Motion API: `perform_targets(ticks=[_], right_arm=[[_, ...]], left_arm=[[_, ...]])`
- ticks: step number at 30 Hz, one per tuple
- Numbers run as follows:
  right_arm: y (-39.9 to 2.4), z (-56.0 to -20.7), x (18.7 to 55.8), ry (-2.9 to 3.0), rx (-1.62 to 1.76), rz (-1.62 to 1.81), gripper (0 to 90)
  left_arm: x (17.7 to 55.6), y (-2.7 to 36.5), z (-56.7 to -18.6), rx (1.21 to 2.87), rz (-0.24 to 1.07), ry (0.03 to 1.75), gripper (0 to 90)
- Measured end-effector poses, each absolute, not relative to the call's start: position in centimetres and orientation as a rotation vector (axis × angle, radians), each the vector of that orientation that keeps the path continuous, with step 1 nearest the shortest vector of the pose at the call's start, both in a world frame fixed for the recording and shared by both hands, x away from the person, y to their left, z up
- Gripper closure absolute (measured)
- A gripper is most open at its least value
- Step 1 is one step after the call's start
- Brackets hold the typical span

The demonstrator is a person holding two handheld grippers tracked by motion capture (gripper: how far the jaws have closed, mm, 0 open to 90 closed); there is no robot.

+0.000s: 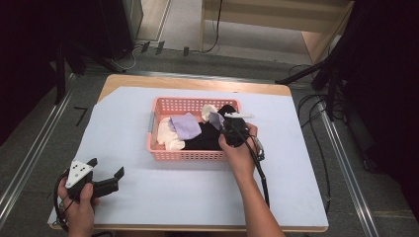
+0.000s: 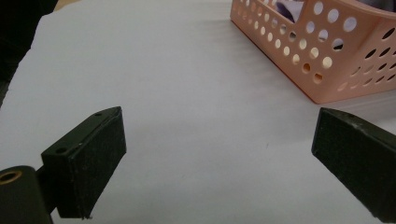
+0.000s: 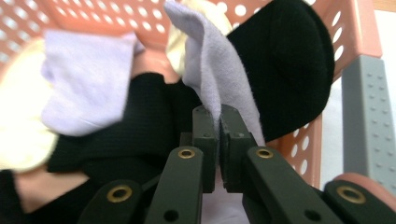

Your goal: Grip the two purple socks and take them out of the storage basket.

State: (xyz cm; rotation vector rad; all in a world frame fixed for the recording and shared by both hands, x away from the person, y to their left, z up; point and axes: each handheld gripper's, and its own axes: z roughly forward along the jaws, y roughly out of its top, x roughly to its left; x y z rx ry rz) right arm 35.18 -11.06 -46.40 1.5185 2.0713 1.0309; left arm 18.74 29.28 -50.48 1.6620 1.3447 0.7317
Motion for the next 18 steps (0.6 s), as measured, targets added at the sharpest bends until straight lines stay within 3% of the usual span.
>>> perform_targets(ticks=[18], right_arm=[[-12.6, -41.3, 33.3, 1.909, 1.327, 1.306, 87.7]], left_arm=[[18.7, 29.2, -50.5, 1.664, 0.740, 1.339, 3.8]])
